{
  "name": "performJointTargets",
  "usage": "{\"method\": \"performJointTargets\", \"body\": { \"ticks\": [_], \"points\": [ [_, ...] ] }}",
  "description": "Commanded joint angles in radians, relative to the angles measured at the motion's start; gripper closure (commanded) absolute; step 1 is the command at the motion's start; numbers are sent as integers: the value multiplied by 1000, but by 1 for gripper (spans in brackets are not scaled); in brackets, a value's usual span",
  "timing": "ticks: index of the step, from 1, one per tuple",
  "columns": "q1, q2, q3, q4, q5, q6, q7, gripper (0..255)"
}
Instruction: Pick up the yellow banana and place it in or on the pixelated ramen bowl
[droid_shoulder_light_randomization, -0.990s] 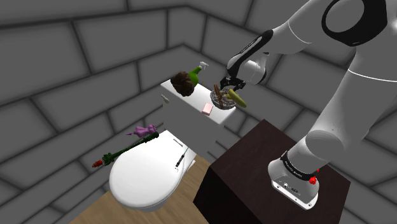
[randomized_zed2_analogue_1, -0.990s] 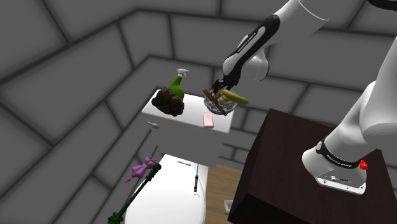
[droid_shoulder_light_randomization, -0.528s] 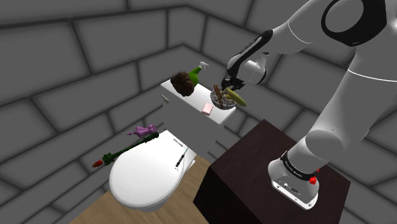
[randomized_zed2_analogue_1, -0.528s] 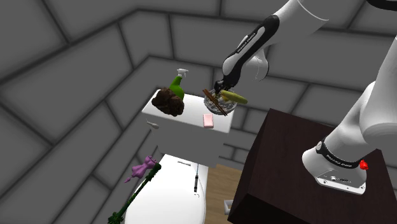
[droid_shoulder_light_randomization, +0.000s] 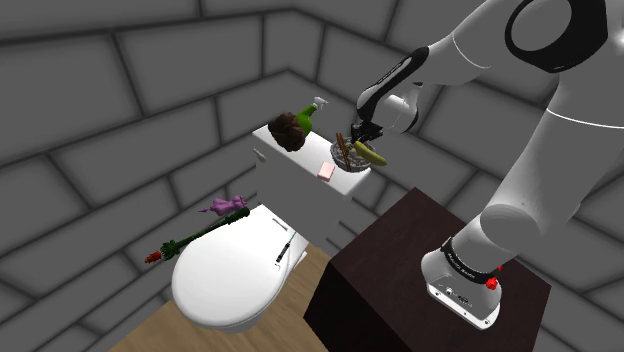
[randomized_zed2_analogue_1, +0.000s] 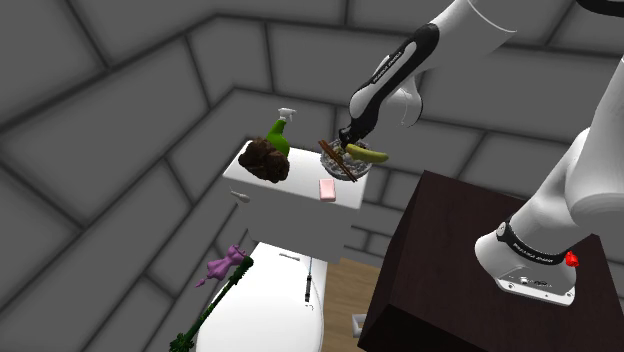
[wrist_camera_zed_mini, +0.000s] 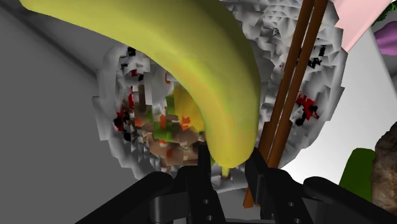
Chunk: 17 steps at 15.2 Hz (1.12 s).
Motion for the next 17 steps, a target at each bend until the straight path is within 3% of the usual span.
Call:
{"method": "performJointTargets", "body": {
  "ticks": [1, 8, 15, 16, 17],
  "points": [
    [0, 0, 0, 0, 0, 0, 0, 255],
    [92, -99, -120, -24, -154, -79, 136, 255],
    [136, -194, -191, -31, -314, -161, 267, 255],
    [136, -200, -193, -30, -324, -166, 275, 255],
    [122, -161, -187, 7, -282, -169, 231, 255]
  ]
}}
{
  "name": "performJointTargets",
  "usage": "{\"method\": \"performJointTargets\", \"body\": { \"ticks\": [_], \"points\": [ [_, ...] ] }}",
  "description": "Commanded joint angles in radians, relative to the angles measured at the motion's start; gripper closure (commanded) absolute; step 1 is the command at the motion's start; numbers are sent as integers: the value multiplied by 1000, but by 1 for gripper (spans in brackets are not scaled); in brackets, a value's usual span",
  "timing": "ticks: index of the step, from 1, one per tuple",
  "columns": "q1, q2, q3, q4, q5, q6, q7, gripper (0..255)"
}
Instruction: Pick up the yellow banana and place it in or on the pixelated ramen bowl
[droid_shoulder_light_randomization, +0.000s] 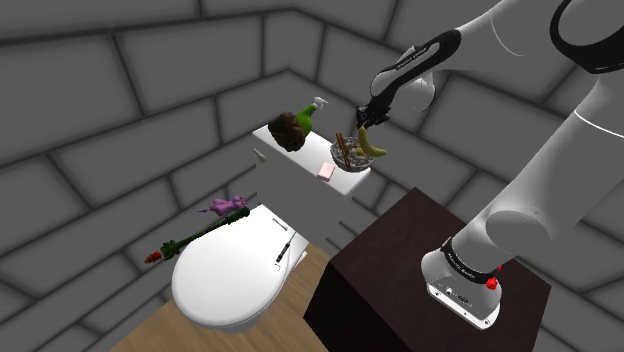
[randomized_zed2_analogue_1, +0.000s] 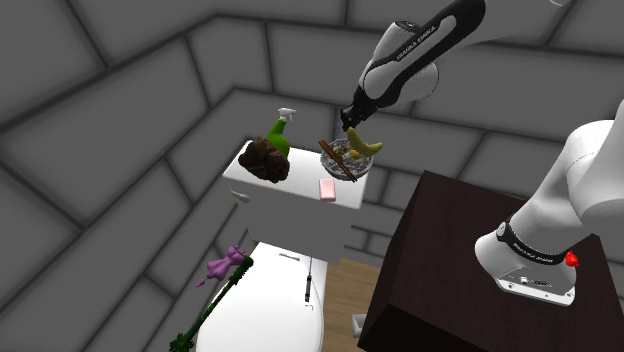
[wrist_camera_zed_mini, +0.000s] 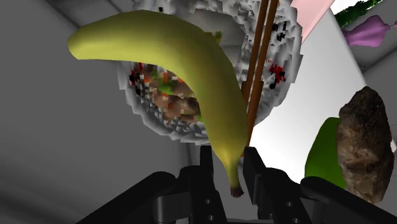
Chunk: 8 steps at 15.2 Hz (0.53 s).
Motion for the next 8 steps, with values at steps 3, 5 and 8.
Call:
{"method": "performJointTargets", "body": {
  "ticks": [3, 5, 8],
  "points": [
    [-38, 91, 22, 81, 91, -2, -94, 255],
    [-58, 115, 47, 83, 124, 21, -122, 255],
    [-100, 153, 98, 87, 165, 55, -159, 255]
  ]
}}
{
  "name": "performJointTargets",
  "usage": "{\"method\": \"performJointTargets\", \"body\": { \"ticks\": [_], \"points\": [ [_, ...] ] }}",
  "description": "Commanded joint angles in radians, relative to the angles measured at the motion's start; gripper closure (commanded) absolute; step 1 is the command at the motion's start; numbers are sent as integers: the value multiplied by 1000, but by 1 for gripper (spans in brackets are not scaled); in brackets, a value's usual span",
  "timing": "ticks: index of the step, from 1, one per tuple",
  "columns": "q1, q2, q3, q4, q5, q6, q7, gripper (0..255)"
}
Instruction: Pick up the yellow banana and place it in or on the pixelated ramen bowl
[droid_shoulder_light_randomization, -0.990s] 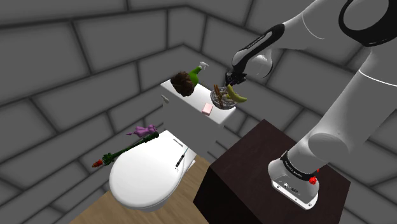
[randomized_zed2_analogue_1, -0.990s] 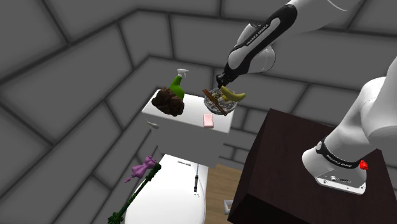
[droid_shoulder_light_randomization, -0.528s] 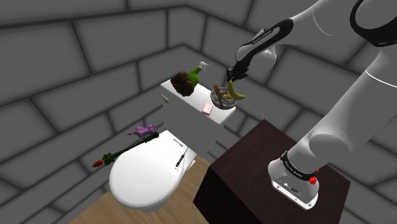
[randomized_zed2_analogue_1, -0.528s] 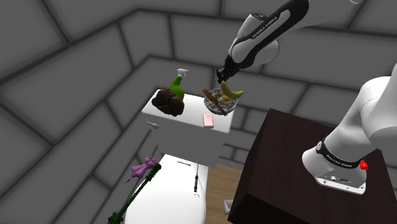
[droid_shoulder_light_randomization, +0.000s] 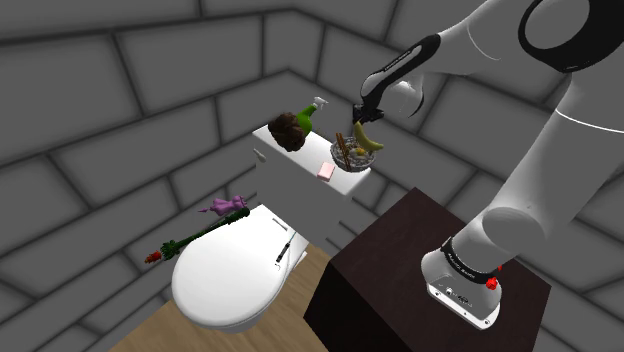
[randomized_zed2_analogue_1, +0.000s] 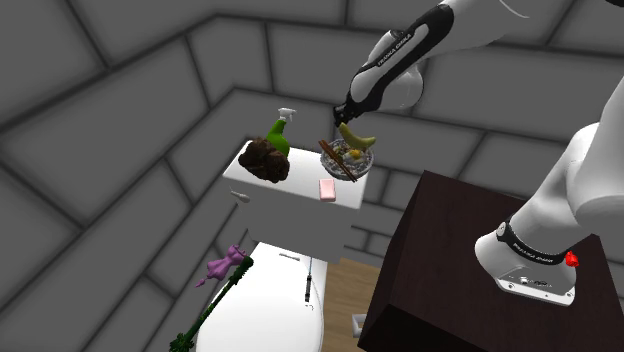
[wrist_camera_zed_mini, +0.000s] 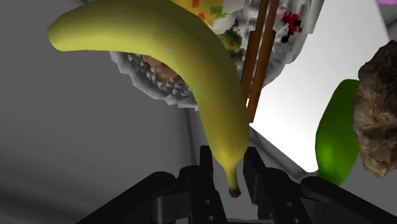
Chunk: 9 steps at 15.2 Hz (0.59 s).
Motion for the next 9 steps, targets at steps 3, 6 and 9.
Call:
{"method": "performJointTargets", "body": {
  "ticks": [3, 6, 9],
  "points": [
    [-117, 73, 98, 18, 17, -62, -62, 255],
    [-189, 95, 168, 18, -12, -35, -44, 255],
    [-188, 95, 168, 18, -12, -35, -45, 255]
  ]
}}
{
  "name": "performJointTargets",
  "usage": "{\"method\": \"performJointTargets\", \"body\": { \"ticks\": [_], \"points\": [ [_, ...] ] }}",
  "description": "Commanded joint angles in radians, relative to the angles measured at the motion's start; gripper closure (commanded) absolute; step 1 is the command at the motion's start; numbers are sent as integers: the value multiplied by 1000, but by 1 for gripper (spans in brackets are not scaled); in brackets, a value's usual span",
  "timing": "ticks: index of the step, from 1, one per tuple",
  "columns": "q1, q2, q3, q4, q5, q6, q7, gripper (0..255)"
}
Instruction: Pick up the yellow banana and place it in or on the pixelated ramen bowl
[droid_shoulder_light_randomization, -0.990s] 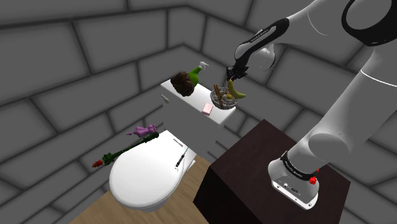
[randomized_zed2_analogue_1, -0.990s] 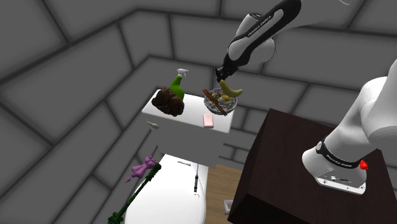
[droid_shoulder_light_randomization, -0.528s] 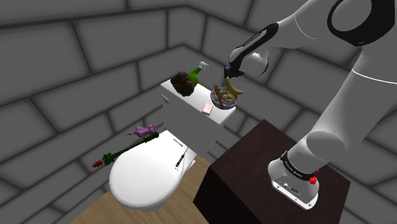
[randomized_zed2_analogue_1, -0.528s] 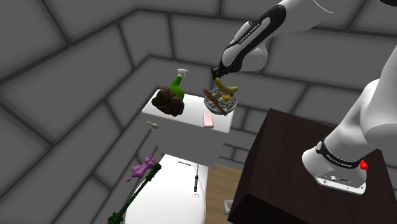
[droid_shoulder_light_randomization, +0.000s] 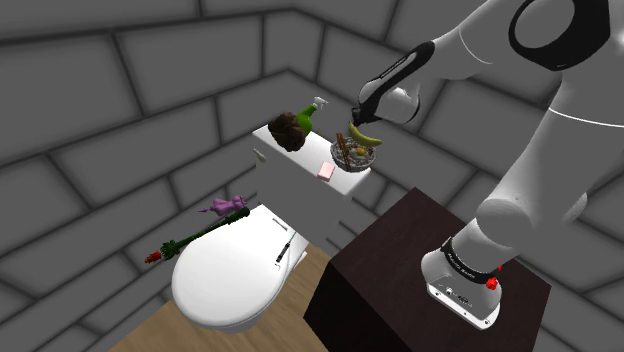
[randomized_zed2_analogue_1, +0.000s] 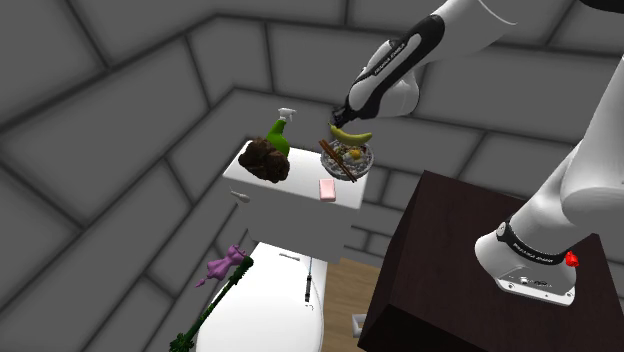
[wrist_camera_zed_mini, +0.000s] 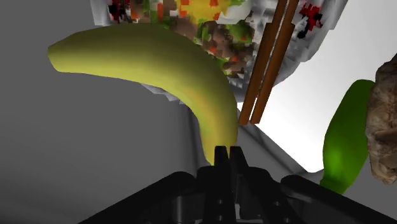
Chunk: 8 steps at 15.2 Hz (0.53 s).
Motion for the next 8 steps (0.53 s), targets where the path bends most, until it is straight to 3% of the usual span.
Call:
{"method": "performJointTargets", "body": {
  "ticks": [1, 2, 3, 4, 5, 7, 8],
  "points": [
    [-21, 36, -4, 9, 0, -135, 4, 255],
    [-2, 10, 10, -1, 2, 36, 13, 255],
    [-2, 10, 10, -1, 1, 36, 13, 0],
    [326, 21, -359, 93, -140, -288, 0, 0],
    [400, 43, -444, 149, -194, -426, -24, 0],
    [334, 62, -377, 155, -210, -404, -13, 0],
    [347, 40, -328, 121, 40, -163, 308, 0]
  ]
}}
